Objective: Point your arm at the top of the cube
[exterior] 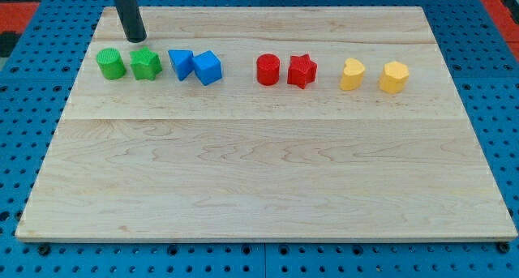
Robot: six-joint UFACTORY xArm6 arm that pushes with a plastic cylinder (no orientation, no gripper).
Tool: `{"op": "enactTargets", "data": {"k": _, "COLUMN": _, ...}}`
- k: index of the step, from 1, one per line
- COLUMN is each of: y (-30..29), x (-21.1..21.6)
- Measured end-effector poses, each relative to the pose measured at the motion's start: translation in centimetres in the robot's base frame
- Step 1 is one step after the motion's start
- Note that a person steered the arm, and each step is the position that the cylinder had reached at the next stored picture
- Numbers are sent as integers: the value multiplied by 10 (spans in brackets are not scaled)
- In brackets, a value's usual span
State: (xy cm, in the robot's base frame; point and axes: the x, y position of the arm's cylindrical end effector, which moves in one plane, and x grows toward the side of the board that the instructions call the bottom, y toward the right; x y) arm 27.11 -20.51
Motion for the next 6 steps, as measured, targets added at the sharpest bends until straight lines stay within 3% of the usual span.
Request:
{"op": "enactTargets", "data": {"k": 5, "y": 5, "x": 1}}
{"op": "enactTargets", "data": {"k": 6, "y": 69, "x": 8}}
